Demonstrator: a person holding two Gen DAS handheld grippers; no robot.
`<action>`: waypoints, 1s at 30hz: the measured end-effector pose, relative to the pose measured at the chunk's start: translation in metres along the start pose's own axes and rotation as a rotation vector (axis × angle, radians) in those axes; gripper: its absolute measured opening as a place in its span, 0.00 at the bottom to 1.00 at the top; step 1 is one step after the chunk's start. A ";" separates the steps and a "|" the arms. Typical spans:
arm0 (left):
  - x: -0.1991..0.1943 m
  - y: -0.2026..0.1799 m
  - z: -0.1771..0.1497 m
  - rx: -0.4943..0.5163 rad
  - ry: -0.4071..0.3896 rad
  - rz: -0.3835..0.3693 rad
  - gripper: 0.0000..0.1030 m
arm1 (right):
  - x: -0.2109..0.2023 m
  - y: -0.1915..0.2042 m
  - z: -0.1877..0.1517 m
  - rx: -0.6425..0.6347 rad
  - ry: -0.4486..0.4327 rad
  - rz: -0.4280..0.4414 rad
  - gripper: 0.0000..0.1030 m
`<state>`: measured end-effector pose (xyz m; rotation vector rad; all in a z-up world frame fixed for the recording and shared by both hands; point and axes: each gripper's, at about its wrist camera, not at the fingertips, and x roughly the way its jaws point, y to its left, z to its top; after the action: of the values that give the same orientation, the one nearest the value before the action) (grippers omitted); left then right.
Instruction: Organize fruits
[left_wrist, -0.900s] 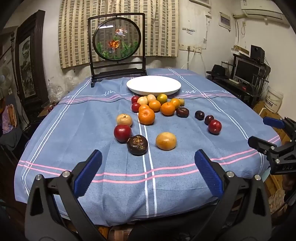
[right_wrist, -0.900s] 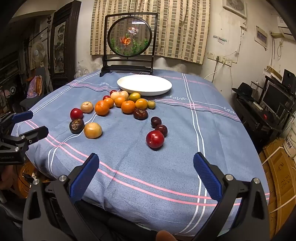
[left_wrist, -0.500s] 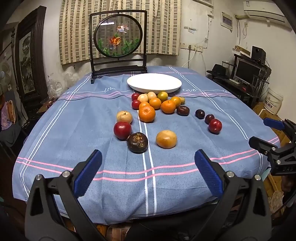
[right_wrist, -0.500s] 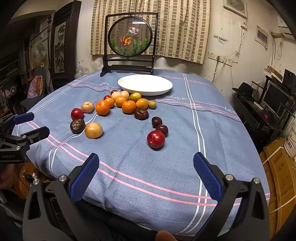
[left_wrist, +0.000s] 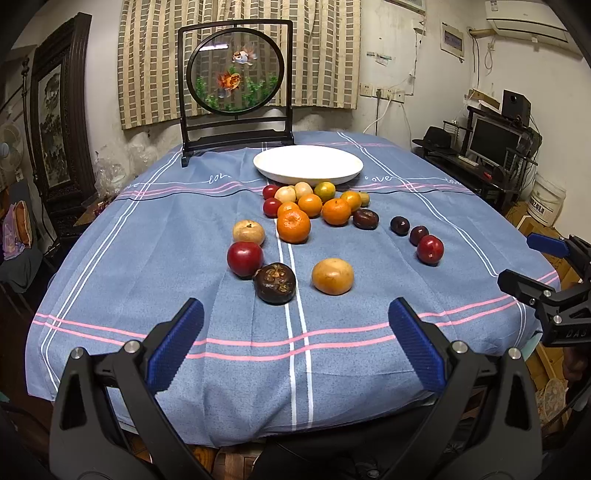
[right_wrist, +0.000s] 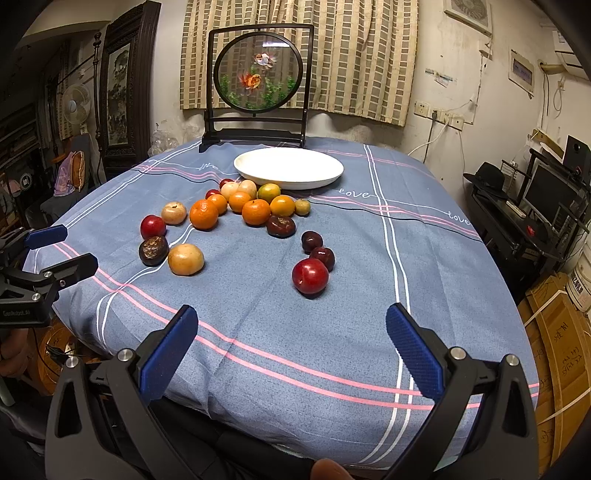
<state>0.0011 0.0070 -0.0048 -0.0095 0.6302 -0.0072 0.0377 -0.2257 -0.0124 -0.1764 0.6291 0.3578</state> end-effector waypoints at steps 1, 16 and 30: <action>0.000 0.000 0.000 0.002 0.001 0.001 0.98 | 0.000 0.000 0.000 0.000 0.000 0.001 0.99; 0.001 -0.002 0.000 0.009 0.003 0.004 0.98 | 0.002 -0.002 0.000 -0.001 0.003 0.006 0.99; -0.001 -0.001 0.000 0.017 0.003 0.008 0.98 | 0.001 -0.002 0.000 0.000 0.004 0.006 0.99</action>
<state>0.0006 0.0060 -0.0041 0.0091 0.6331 -0.0052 0.0390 -0.2274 -0.0127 -0.1751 0.6337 0.3629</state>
